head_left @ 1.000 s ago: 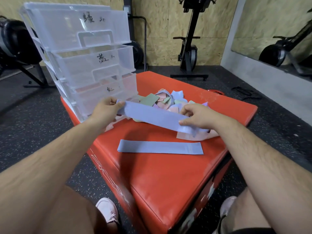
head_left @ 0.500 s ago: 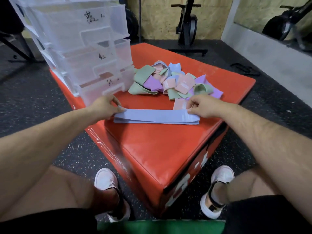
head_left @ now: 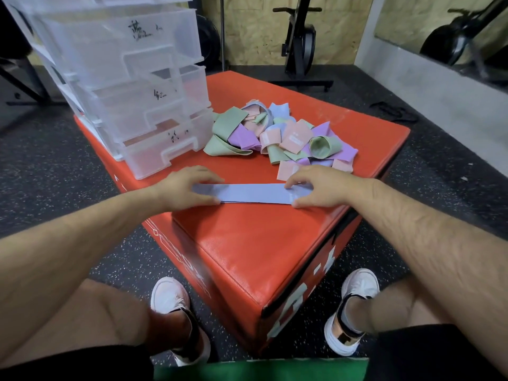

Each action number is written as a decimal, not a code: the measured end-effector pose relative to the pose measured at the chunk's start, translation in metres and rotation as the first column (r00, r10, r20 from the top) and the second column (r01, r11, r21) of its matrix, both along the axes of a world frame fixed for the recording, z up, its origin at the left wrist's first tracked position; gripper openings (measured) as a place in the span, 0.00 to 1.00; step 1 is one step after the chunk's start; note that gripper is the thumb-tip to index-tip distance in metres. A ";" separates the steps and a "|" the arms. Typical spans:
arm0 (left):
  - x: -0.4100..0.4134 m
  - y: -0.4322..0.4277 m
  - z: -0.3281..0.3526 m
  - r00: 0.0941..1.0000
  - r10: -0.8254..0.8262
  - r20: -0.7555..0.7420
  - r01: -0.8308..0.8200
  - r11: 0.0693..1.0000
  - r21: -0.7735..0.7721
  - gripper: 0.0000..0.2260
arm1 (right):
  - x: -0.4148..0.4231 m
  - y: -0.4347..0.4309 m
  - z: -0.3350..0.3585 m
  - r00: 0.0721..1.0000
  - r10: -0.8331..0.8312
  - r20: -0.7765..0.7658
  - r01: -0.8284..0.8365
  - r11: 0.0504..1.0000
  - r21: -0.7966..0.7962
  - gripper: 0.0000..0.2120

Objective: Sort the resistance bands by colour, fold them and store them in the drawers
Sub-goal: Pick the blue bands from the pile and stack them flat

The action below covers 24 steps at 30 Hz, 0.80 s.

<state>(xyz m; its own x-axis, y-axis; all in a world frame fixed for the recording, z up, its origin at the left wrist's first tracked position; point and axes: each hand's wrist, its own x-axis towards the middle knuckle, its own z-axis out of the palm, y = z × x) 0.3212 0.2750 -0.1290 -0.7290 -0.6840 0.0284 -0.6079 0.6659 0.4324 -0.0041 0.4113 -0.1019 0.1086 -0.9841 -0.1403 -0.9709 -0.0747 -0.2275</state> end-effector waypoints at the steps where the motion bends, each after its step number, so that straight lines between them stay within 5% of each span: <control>1: -0.003 0.001 -0.002 1.000 -0.026 0.014 0.025 1.000 0.010 0.29 | 0.000 0.000 0.000 1.000 -0.001 -0.008 0.001 1.000 0.002 0.22; 6: -0.011 -0.002 0.000 0.994 -0.091 0.059 0.091 0.996 -0.009 0.19 | 0.002 -0.001 0.003 1.000 -0.003 -0.026 0.004 1.000 0.027 0.20; 16: -0.040 -0.008 0.018 0.944 -0.039 0.328 0.027 0.999 0.040 0.23 | 0.007 -0.009 0.009 0.997 -0.011 -0.080 0.016 0.998 0.062 0.20; 24: -0.119 -0.024 0.020 1.000 -0.018 -0.004 0.017 0.991 -0.131 0.22 | 0.007 -0.048 0.019 0.989 -0.150 -0.013 0.142 0.957 -0.253 0.13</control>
